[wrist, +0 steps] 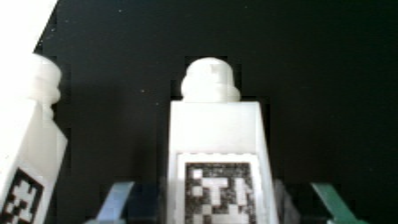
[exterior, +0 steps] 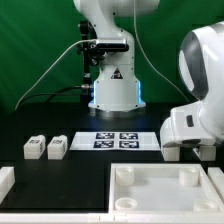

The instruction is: Assemble one leg

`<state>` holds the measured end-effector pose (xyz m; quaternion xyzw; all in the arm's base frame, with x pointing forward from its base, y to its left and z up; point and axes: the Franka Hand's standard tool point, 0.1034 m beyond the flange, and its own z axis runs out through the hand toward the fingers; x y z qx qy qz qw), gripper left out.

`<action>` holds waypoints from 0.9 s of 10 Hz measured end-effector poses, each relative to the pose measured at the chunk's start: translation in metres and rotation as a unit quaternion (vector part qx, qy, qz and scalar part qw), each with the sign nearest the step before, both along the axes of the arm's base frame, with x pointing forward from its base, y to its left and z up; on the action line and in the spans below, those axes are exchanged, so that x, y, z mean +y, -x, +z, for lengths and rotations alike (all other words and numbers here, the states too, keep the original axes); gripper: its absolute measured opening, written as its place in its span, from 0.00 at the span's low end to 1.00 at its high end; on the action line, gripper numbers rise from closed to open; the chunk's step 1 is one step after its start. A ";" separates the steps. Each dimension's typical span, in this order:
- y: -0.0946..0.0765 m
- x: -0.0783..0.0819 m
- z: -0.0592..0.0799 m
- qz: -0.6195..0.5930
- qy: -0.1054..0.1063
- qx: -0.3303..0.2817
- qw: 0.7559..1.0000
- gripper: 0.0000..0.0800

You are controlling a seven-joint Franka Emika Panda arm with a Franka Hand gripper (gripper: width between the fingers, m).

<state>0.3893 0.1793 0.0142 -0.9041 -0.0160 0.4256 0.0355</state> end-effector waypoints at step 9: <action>-0.104 -0.056 0.111 -0.006 -0.038 -0.267 0.963 0.36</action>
Offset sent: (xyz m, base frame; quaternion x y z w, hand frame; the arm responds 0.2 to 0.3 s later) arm 0.0583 -0.0380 0.0642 -0.0064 -0.0124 -0.0645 0.9978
